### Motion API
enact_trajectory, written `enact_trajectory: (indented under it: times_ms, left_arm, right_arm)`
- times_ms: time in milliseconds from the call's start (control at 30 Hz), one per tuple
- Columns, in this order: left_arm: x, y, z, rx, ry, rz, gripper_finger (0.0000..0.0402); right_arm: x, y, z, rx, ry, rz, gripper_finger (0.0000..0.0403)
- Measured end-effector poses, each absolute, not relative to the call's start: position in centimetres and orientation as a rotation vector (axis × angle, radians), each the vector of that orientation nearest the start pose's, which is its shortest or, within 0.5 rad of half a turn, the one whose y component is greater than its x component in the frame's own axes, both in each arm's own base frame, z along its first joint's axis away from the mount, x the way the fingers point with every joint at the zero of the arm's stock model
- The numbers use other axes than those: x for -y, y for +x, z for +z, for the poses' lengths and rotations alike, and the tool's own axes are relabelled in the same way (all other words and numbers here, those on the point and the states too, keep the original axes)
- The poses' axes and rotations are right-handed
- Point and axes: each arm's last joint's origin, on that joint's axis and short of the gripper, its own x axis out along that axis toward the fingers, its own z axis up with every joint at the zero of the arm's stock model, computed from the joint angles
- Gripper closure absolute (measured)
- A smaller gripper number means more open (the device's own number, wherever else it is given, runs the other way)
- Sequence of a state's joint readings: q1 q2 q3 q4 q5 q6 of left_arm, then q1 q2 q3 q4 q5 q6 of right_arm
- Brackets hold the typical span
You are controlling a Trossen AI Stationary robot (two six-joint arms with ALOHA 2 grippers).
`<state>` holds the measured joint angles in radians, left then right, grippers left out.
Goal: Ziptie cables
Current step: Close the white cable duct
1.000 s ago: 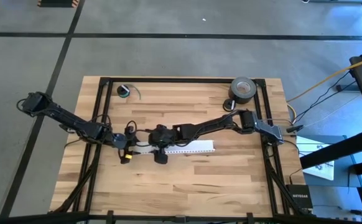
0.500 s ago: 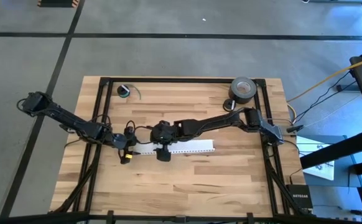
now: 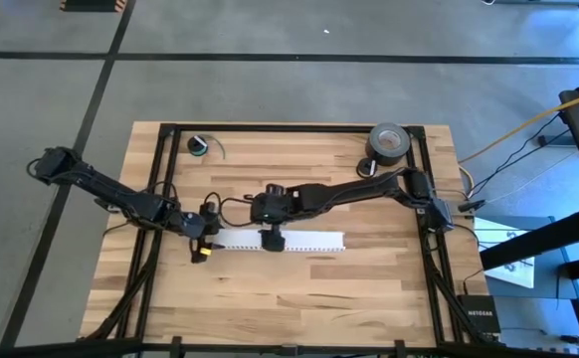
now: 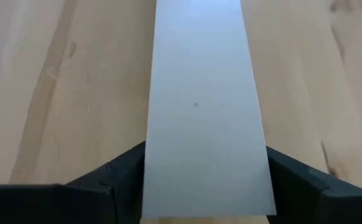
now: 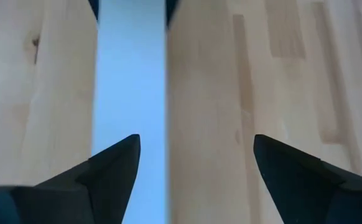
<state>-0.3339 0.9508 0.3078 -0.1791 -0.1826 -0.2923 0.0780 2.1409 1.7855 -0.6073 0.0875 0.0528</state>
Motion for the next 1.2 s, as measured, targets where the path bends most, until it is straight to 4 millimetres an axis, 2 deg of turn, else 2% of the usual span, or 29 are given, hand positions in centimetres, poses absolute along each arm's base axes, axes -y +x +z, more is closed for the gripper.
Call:
enact_trajectory:
  times_ms: [67, 200, 300, 400, 467, 633, 733, 833, 900, 1033, 1133, 1200]
  left_arm:
    - [4.9, 15.7, 15.1, -0.826, -0.040, -0.033, 0.0166]
    - [4.8, 15.7, 15.1, -0.818, -0.025, -0.031, 0.0166]
    - [4.7, 15.8, 15.1, -0.810, -0.027, -0.022, 0.0166]
    - [4.7, 15.8, 15.1, -0.811, -0.027, -0.017, 0.0166]
    - [4.7, 15.8, 15.1, -0.814, -0.024, -0.015, 0.0166]
    - [4.7, 15.6, 15.1, -0.840, -0.028, -0.005, 0.0166]
    - [4.8, 15.7, 16.3, -0.880, -0.078, 0.015, 0.0166]
    - [4.7, 15.1, 17.3, -0.991, -0.094, 0.048, 0.0166]
    - [4.8, 15.0, 18.0, -1.006, -0.121, 0.068, 0.0166]
    - [4.7, 15.0, 18.2, -0.996, -0.135, 0.076, 0.0166]
    - [4.7, 15.2, 18.2, -0.977, -0.128, 0.099, 0.0166]
    - [4.7, 15.2, 18.2, -0.971, -0.126, 0.116, 0.0166]
  right_arm:
    - [-3.4, 46.2, 22.1, -0.942, -0.021, -0.036, 0.0103]
    - [-4.2, 46.6, 21.0, -0.833, 0.031, -0.019, 0.0103]
    - [-5.3, 47.3, 19.6, -0.701, 0.064, -0.003, 0.0103]
    - [-6.1, 47.2, 17.2, -0.663, 0.056, -0.061, 0.0103]
    - [-6.4, 46.8, 15.8, -0.676, 0.042, -0.094, 0.0103]
    - [-6.2, 46.6, 14.3, -0.716, 0.055, -0.129, 0.0103]
    - [-6.1, 45.7, 12.7, -0.819, 0.031, -0.127, 0.0103]
    - [-6.0, 45.3, 12.4, -0.827, 0.034, -0.129, 0.0103]
    - [-6.0, 45.3, 12.4, -0.839, 0.040, -0.129, 0.0103]
    - [-6.0, 45.2, 12.4, -0.844, 0.035, -0.126, 0.0103]
    - [-6.0, 45.6, 13.6, -0.820, 0.021, -0.115, 0.0103]
    - [-6.1, 45.9, 15.4, -0.767, 0.020, -0.104, 0.0103]
